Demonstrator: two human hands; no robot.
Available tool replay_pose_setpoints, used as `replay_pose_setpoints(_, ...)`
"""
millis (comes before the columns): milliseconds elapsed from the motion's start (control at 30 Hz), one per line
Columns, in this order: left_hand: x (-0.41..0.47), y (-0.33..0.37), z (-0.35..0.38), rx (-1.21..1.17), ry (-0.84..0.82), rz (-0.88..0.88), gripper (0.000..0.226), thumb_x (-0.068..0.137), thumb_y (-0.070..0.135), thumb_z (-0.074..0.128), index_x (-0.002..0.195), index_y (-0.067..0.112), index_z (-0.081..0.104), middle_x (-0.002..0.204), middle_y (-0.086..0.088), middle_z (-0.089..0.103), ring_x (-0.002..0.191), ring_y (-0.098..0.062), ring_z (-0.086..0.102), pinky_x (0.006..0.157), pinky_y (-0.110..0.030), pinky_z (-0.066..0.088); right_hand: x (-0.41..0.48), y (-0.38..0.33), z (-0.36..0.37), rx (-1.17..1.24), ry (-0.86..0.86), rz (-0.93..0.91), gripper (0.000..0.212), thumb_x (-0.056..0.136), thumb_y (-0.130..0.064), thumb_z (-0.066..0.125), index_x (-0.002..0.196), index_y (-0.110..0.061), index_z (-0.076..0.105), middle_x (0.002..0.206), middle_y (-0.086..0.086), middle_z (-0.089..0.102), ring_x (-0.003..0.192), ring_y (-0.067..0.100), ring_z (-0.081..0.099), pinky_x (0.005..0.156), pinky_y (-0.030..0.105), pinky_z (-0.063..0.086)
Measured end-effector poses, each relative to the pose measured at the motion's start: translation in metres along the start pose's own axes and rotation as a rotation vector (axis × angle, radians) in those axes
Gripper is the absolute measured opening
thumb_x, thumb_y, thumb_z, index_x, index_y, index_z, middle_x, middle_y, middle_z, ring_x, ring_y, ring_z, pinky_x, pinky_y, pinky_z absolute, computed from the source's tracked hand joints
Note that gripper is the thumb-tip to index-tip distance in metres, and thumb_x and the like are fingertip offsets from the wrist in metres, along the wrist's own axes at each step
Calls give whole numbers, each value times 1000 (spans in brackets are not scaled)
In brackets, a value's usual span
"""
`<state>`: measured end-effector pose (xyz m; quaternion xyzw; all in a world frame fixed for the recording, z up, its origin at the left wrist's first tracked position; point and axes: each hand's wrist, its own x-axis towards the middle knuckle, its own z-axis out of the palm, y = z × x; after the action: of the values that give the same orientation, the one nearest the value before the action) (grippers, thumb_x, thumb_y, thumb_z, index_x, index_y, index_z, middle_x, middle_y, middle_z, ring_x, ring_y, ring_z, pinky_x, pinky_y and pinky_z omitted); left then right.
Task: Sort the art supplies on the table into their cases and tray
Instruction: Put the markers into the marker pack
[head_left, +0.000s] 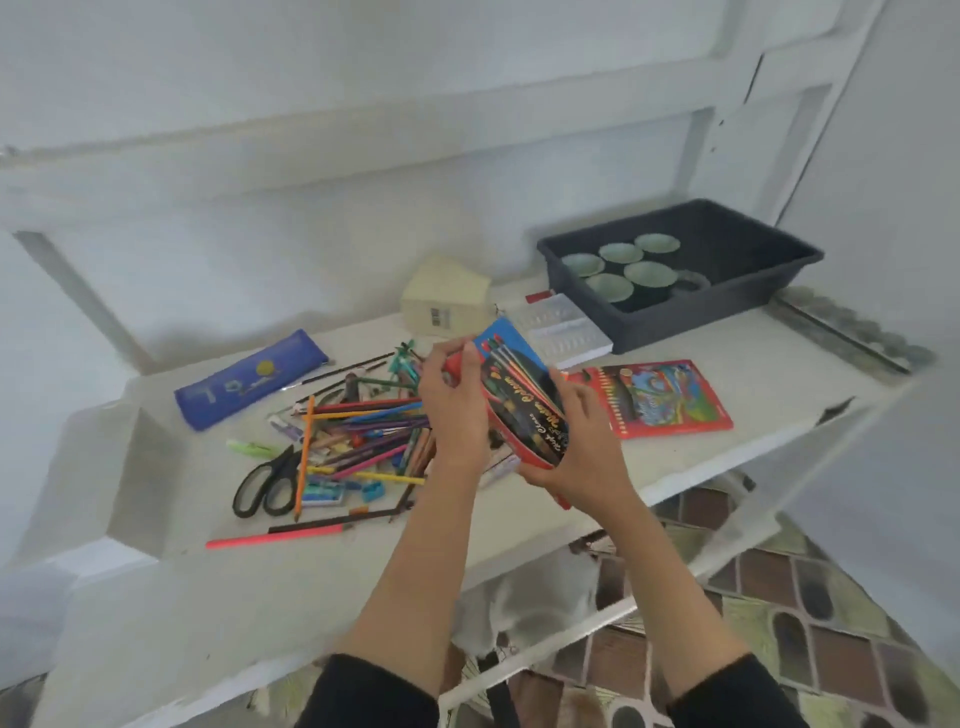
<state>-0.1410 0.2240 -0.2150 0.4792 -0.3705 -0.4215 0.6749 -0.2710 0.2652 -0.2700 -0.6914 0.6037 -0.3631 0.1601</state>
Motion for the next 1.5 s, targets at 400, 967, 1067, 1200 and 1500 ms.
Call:
replay_pose_setpoints(400,-6,-69,150,305,-496,-231,55,96,14,54,145,27,35,121,0,49,105,-13,55,69,-16,49,18,156,-111,162,169,353,95,62,-25,84,138,-42,30,120,-6,42,109,12,49,90,44,50)
replay_pose_setpoints(967,-19,-186,241,1260,-948,237,49,101,28,43,148,25,29,157,0,15,146,-20,12,118,-38,3,100,325,-190,-339,-34,680,70,78,-37,72,139,-25,38,136,8,45,123,27,41,103,47,31)
replay_pose_setpoints(1067,-18,-200,244,1368,-967,248,53,103,36,32,152,26,14,160,2,3,148,-19,2,118,-39,0,106,338,-191,-361,-70,637,69,80,-38,70,140,-25,38,144,10,37,134,28,31,111,55,17)
replay_pose_setpoints(1200,-23,-209,241,1315,-927,256,54,103,39,28,152,29,9,160,5,0,148,-15,-3,114,-32,-10,108,340,-183,-458,-134,612,64,87,-36,63,143,-22,35,150,16,24,142,30,13,115,57,7)
replay_pose_setpoints(1500,-11,-187,251,812,-819,-177,43,96,12,51,137,25,49,153,3,30,142,-19,24,116,-42,25,99,294,-134,-177,136,366,30,95,-20,52,124,-16,58,149,4,37,145,19,17,117,42,2)
